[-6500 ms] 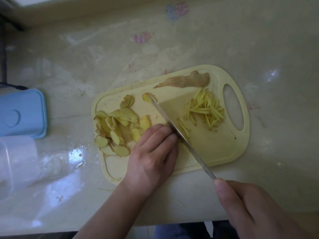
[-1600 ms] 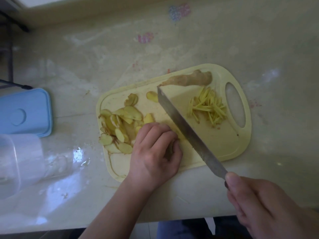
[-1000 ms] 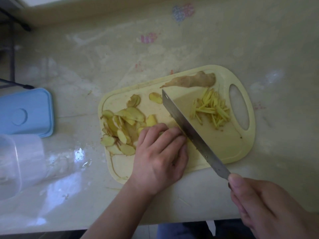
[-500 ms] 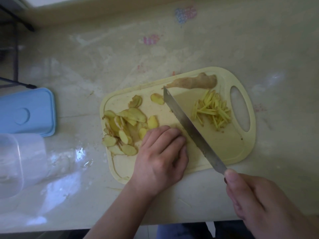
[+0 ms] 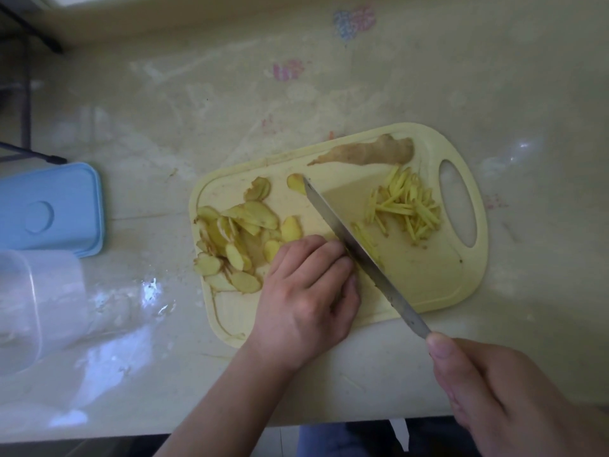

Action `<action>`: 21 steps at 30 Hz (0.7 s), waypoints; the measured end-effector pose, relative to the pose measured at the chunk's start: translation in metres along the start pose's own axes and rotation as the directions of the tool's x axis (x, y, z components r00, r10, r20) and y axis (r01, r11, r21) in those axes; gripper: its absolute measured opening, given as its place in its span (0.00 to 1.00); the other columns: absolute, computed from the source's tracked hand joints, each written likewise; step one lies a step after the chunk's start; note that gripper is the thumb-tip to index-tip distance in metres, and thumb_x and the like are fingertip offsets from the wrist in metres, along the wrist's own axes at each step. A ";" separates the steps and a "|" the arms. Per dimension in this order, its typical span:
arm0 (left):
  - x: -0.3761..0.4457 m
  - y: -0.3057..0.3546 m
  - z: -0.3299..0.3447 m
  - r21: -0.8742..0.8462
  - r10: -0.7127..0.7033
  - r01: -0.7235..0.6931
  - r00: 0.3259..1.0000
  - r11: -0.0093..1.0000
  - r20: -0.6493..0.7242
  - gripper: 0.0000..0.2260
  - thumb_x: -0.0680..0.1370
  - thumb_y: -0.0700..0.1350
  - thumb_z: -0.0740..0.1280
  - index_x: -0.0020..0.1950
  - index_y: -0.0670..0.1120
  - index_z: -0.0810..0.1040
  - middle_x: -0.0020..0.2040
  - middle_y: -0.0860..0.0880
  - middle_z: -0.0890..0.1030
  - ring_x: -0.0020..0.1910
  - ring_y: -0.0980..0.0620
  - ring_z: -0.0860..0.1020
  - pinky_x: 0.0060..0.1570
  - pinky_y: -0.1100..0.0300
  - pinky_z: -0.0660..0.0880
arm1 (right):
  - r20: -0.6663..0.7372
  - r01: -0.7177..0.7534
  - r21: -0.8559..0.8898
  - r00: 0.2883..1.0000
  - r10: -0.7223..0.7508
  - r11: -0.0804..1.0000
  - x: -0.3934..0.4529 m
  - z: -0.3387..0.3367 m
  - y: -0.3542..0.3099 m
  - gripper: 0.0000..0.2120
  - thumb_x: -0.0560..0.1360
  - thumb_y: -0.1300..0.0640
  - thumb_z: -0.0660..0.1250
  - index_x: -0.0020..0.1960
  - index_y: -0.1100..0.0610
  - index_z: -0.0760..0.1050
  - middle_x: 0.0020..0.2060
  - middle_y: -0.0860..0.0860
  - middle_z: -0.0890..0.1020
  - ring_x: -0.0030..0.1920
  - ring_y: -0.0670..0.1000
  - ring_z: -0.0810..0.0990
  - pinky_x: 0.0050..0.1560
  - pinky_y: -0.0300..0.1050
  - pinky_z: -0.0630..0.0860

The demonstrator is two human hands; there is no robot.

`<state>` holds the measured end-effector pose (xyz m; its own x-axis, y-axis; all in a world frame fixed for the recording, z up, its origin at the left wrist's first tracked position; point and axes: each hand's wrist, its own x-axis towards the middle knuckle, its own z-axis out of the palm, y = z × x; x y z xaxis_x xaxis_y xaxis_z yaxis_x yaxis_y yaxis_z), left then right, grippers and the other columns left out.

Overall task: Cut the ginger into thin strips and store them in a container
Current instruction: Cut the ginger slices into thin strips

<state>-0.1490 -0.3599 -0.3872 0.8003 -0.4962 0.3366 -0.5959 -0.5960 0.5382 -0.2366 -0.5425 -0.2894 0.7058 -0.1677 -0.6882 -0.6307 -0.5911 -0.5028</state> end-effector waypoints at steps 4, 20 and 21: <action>0.001 0.000 0.001 -0.021 -0.003 0.003 1.000 1.000 0.011 0.05 0.78 0.38 0.70 0.48 0.37 0.85 0.53 0.43 0.85 0.52 0.40 0.82 0.52 0.47 0.77 | -0.013 0.054 -0.022 0.998 -0.054 0.998 0.010 0.009 -0.004 0.50 0.59 0.13 0.31 0.39 0.47 0.77 0.29 0.43 0.81 0.36 0.42 0.79 0.40 0.41 0.73; -0.007 0.000 -0.008 0.120 -0.018 0.024 0.998 0.992 -0.056 0.04 0.77 0.41 0.72 0.46 0.43 0.86 0.51 0.49 0.85 0.52 0.44 0.81 0.50 0.49 0.73 | -0.139 0.312 -0.145 0.933 -0.331 0.939 -0.003 0.006 -0.009 0.41 0.78 0.23 0.41 0.33 0.56 0.71 0.41 0.39 0.81 0.28 0.35 0.75 0.26 0.23 0.63; -0.007 0.000 -0.007 0.123 -0.017 0.024 0.998 0.992 -0.056 0.04 0.78 0.41 0.72 0.46 0.43 0.86 0.52 0.49 0.85 0.52 0.44 0.81 0.50 0.49 0.73 | -0.236 0.357 -0.193 0.887 -0.397 0.914 -0.004 0.006 -0.007 0.37 0.84 0.32 0.45 0.27 0.53 0.69 0.49 0.38 0.78 0.28 0.33 0.73 0.26 0.19 0.60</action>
<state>-0.1538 -0.3520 -0.3838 0.8129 -0.4498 0.3700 -0.5801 -0.6811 0.4467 -0.2368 -0.5330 -0.2857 0.9524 -0.1003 -0.2878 -0.2619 -0.7523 -0.6046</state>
